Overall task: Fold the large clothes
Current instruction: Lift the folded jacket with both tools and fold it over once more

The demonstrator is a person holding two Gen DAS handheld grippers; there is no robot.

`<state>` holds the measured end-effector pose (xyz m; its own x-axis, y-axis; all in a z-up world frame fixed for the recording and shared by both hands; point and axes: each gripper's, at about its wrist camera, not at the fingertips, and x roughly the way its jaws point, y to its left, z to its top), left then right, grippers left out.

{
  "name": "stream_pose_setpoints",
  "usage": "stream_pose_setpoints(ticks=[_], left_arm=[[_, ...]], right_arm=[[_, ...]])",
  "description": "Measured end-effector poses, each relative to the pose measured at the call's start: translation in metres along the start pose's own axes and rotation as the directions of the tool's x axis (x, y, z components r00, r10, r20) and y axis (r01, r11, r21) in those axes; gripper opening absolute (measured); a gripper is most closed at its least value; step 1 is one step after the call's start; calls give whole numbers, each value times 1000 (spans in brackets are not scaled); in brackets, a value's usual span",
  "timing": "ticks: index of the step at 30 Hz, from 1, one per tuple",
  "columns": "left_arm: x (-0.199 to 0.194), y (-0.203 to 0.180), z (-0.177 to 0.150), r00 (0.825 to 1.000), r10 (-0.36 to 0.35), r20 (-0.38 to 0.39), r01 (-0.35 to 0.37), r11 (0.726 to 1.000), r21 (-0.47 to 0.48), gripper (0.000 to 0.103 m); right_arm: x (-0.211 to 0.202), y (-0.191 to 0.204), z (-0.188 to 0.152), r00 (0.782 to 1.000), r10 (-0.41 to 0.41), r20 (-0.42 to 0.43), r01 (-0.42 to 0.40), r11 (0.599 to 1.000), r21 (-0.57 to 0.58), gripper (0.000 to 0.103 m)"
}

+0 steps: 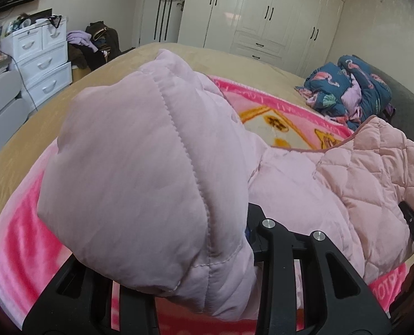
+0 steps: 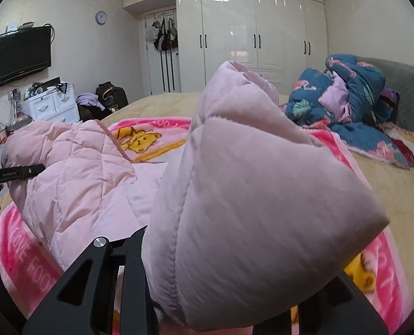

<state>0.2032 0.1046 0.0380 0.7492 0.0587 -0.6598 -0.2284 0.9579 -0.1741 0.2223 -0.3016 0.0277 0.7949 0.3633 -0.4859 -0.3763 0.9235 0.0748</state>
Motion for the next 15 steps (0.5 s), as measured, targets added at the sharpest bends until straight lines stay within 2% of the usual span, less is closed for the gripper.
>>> stream_pose_setpoints(ticks=[10,15], left_arm=[[-2,16,-25,999,3,-42,-4,1000,-10,31],[7,24,-32,998,12,-67,-14,999,-30,34]], right_arm=[[-7,-9,-27,999,-11,-49,15,996,88,29],[4,-20,-40,994,-24,-107,42,985,166,32]])
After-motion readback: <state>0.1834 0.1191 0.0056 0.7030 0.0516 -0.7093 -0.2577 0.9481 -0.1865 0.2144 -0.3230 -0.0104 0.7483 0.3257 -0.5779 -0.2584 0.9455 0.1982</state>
